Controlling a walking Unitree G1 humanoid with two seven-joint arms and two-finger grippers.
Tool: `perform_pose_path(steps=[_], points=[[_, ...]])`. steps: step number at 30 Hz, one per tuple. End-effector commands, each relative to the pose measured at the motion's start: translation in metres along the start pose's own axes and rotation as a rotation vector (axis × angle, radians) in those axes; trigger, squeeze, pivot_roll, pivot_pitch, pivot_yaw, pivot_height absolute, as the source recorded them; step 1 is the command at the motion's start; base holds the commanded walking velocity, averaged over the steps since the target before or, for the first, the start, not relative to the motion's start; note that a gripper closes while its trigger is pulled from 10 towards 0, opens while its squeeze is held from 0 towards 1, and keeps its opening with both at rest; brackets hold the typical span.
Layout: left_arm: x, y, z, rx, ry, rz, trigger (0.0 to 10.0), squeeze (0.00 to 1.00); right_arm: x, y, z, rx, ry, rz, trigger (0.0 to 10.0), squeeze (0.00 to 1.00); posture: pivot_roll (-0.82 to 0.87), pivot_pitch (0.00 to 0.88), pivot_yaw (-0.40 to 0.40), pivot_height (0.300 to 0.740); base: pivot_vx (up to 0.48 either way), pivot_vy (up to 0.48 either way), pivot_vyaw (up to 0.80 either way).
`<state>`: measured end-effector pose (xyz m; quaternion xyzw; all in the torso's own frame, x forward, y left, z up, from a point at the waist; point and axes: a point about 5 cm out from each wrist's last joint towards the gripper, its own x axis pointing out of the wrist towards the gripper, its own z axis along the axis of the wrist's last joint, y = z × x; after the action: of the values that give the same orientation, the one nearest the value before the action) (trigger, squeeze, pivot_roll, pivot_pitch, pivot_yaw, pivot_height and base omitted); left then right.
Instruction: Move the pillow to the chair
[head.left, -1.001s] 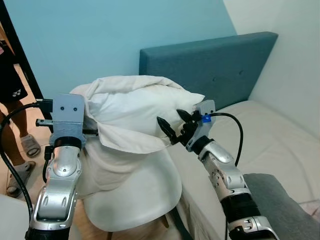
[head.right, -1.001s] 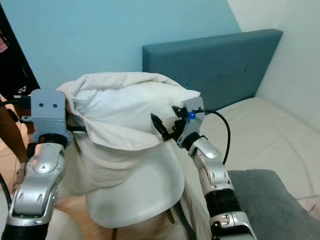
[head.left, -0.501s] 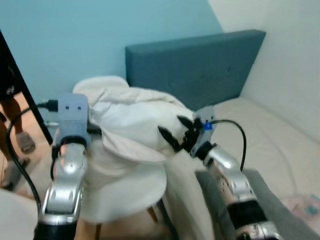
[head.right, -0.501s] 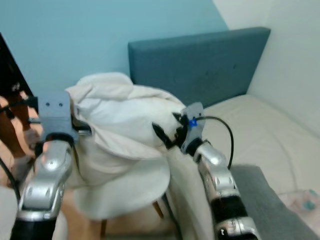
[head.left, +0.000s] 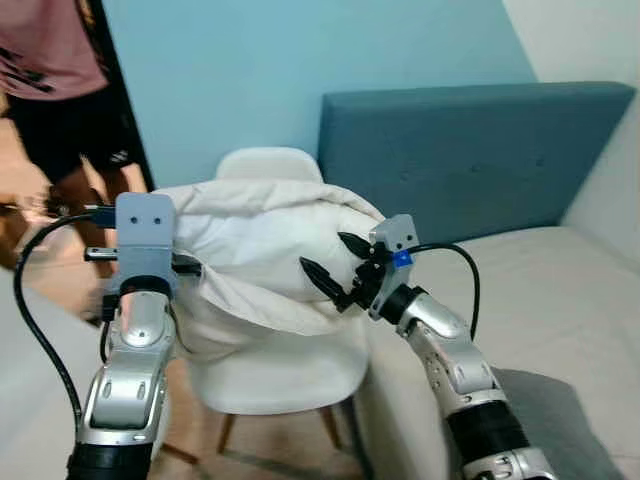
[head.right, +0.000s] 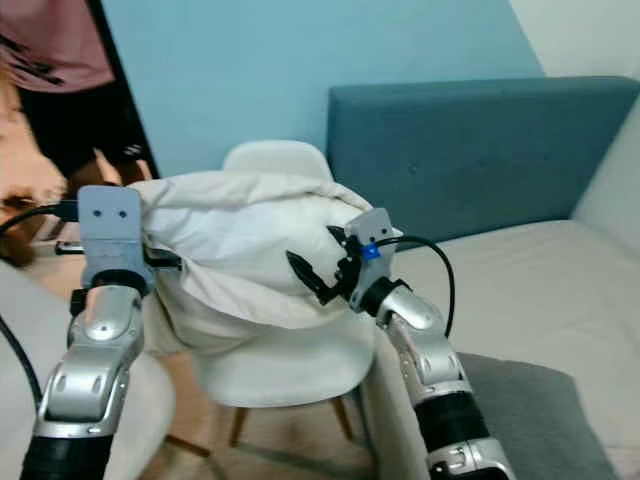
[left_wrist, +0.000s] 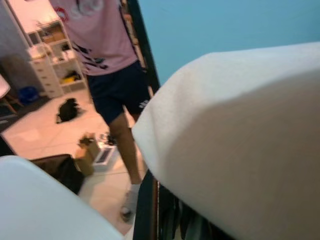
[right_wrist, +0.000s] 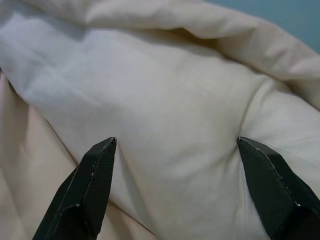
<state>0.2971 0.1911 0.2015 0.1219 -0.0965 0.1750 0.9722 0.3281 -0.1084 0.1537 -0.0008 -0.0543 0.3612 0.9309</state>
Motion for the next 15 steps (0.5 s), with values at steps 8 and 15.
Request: perform_pose_path(steps=[8, 15], points=[[-0.0005, -0.0060, 0.0099, -0.012, -0.054, -0.042, 10.0, 0.00, 0.0025, -0.0037, -0.0088, -0.007, 0.074, -0.064, 10.0, 0.00, 0.09, 0.000, -0.046, 0.740, 0.000, -0.180, 0.48], [0.0008, -0.0063, 0.0079, -0.013, -0.043, -0.017, 10.0, 0.00, 0.0029, -0.0027, -0.0095, -0.004, 0.075, -0.057, 10.0, 0.00, 0.08, 0.000, -0.050, 0.740, 0.000, -0.274, 0.00]])
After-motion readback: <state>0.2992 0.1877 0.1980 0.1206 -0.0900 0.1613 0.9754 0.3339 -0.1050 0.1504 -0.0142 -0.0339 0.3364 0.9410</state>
